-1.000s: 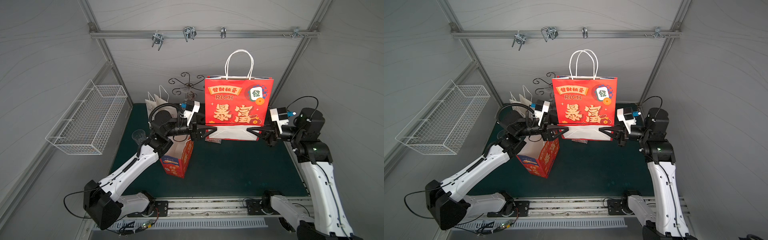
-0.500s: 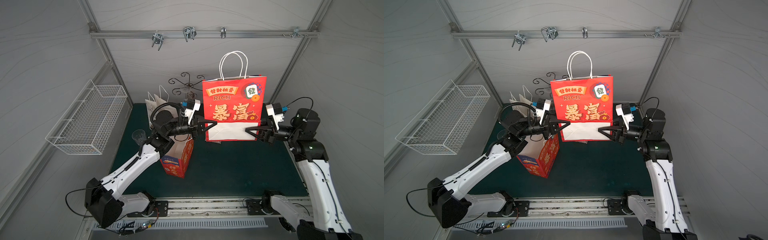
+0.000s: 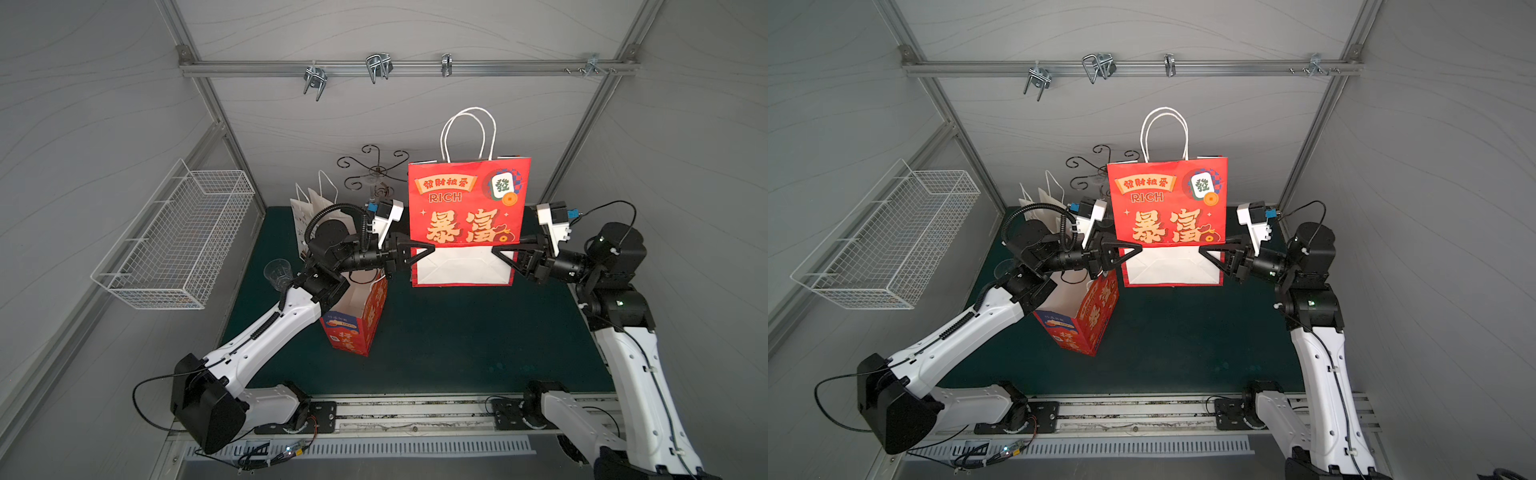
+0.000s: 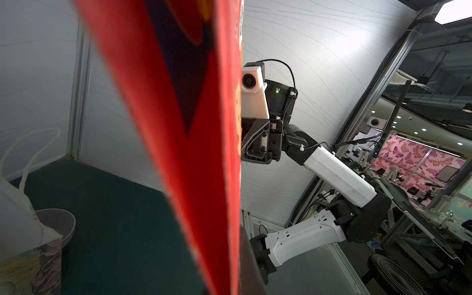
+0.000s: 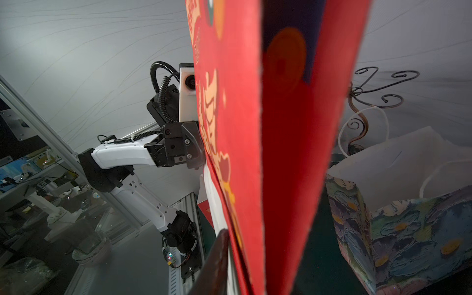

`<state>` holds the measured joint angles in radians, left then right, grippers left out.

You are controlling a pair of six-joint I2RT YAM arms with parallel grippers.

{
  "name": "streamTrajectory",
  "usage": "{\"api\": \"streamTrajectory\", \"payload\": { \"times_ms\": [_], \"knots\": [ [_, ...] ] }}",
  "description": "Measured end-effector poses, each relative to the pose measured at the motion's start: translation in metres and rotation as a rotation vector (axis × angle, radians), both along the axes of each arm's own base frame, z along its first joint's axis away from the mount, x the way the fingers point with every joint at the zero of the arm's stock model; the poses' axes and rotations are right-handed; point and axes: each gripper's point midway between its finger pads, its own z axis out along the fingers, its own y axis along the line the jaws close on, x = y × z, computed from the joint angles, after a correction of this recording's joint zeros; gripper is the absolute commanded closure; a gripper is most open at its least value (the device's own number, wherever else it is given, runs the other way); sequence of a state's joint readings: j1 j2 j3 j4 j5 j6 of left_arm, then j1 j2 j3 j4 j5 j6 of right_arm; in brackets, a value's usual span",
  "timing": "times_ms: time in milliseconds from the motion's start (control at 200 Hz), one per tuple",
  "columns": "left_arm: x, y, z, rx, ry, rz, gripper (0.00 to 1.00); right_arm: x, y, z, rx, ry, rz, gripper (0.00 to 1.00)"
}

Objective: Put away the paper bag
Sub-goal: Press the paper bag at the center of the board.

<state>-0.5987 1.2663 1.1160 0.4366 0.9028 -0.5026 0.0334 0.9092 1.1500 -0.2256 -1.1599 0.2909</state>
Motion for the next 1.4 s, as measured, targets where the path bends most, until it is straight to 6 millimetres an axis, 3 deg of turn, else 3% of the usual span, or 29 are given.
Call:
{"api": "streamTrajectory", "payload": {
  "times_ms": [110, 190, 255, 425, 560, 655, 740, 790, 875, 1076, 1191, 1291, 1401],
  "knots": [
    [0.003, -0.001, -0.007, 0.019, 0.033, 0.0, 1.0, 0.001, 0.001, -0.002, 0.008, 0.02, 0.002, 1.0],
    [0.004, -0.002, -0.01, 0.033, 0.052, 0.003, 1.0, 0.002, 0.001, -0.005, 0.013, 0.045, -0.001, 0.73],
    [0.005, -0.003, -0.015, 0.051, 0.076, -0.003, 1.0, 0.005, 0.0, -0.004, 0.017, 0.048, -0.014, 0.67],
    [0.005, -0.006, -0.027, 0.087, 0.122, -0.015, 1.0, 0.009, 0.0, 0.0, 0.026, 0.033, -0.037, 0.71],
    [0.004, -0.006, -0.03, 0.096, 0.134, -0.024, 1.0, 0.013, -0.001, 0.003, 0.031, 0.026, -0.048, 1.0],
    [0.004, -0.006, -0.031, 0.099, 0.138, -0.026, 1.0, 0.015, 0.0, 0.003, 0.035, 0.031, -0.045, 0.99],
    [0.004, -0.006, -0.032, 0.099, 0.138, -0.026, 1.0, 0.017, 0.0, 0.003, 0.036, 0.033, -0.048, 0.76],
    [0.004, -0.006, -0.032, 0.1, 0.139, -0.029, 1.0, 0.019, 0.0, 0.003, 0.039, 0.04, -0.055, 0.72],
    [0.003, -0.007, -0.033, 0.106, 0.143, -0.034, 1.0, 0.022, -0.001, 0.006, 0.039, 0.021, -0.07, 0.74],
    [0.002, -0.007, -0.035, 0.111, 0.142, -0.036, 1.0, 0.027, -0.002, 0.019, 0.046, -0.013, -0.09, 1.0],
    [0.003, -0.006, -0.035, 0.109, 0.133, -0.031, 1.0, 0.029, -0.002, 0.022, 0.047, -0.024, -0.088, 0.99],
    [0.003, -0.006, -0.035, 0.11, 0.126, -0.031, 1.0, 0.03, -0.002, 0.023, 0.047, -0.023, -0.091, 0.81],
    [0.001, -0.007, -0.037, 0.117, 0.131, -0.042, 1.0, 0.034, -0.004, 0.032, 0.049, -0.055, -0.119, 0.8]
  ]
}}
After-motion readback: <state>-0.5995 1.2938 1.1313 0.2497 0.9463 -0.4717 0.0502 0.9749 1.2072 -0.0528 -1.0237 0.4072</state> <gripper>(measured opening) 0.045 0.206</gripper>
